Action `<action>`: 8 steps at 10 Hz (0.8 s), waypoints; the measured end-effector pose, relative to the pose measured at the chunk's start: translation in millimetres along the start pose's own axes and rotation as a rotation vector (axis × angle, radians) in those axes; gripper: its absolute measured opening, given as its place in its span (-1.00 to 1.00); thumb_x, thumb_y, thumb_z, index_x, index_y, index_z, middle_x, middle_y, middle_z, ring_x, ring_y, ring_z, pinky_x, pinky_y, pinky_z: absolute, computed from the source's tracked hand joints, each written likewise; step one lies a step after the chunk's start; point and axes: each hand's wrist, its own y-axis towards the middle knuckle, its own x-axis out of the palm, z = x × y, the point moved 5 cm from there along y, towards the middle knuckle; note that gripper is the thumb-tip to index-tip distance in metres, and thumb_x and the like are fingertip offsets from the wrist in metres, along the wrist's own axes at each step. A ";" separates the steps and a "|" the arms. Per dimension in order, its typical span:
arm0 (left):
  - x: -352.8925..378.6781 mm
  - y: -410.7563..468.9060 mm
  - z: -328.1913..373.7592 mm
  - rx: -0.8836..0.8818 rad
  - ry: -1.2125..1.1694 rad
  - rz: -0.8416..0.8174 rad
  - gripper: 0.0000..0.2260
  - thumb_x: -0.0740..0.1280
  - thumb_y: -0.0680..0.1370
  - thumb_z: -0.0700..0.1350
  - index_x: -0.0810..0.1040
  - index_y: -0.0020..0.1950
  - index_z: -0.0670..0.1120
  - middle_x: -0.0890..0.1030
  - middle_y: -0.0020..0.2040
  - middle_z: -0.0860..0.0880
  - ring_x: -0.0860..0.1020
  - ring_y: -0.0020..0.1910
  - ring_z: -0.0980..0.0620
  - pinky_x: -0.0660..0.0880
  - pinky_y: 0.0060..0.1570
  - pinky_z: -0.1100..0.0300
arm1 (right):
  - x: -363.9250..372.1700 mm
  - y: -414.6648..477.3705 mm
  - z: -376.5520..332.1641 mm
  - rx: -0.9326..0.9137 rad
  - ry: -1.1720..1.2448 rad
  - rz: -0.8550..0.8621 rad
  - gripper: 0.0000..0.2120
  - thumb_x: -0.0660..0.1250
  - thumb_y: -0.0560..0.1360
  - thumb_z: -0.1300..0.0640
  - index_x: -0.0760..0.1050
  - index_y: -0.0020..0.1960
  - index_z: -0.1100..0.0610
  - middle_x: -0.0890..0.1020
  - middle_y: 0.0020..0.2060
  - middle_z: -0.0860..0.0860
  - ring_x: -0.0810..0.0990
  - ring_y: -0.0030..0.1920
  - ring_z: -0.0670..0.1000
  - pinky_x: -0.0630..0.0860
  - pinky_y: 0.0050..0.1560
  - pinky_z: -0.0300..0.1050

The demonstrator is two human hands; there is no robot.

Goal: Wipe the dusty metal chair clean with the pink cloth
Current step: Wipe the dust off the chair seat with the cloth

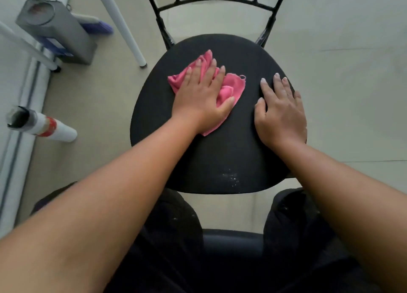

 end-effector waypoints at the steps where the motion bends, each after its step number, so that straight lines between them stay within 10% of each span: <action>1: 12.4 -80.9 37.9 0.095 -0.069 -0.011 -0.32 -0.08 0.58 0.32 -0.03 0.60 -0.01 -0.11 0.61 -0.06 -0.23 0.56 -0.08 -0.19 0.51 -0.06 | -0.3 -0.3 -0.4 -0.001 0.020 0.023 -0.51 0.01 0.63 0.02 0.17 0.56 0.00 0.11 0.58 0.05 0.01 0.58 0.01 -0.09 0.56 0.00; 5: 11.1 -109.8 -39.8 -0.486 0.009 0.000 -0.20 -0.11 0.50 0.42 -0.07 0.60 -0.04 -0.09 0.61 -0.10 -0.17 0.56 -0.14 -0.16 0.51 -0.09 | 0.2 -2.2 -2.4 -0.017 -0.008 0.015 -0.47 0.01 0.62 -0.02 0.14 0.57 0.02 0.10 0.58 0.08 -0.01 0.58 0.05 -0.11 0.56 0.05; 8: 27.3 -137.2 97.7 -0.208 -0.115 0.014 -0.23 0.00 0.53 0.36 0.04 0.59 -0.11 -0.03 0.60 -0.14 -0.17 0.56 -0.16 -0.13 0.51 -0.11 | 0.1 -1.3 -1.4 -0.011 0.002 0.043 -0.48 0.04 0.62 -0.01 0.18 0.56 0.02 0.12 0.57 0.09 0.03 0.58 0.05 -0.09 0.55 0.06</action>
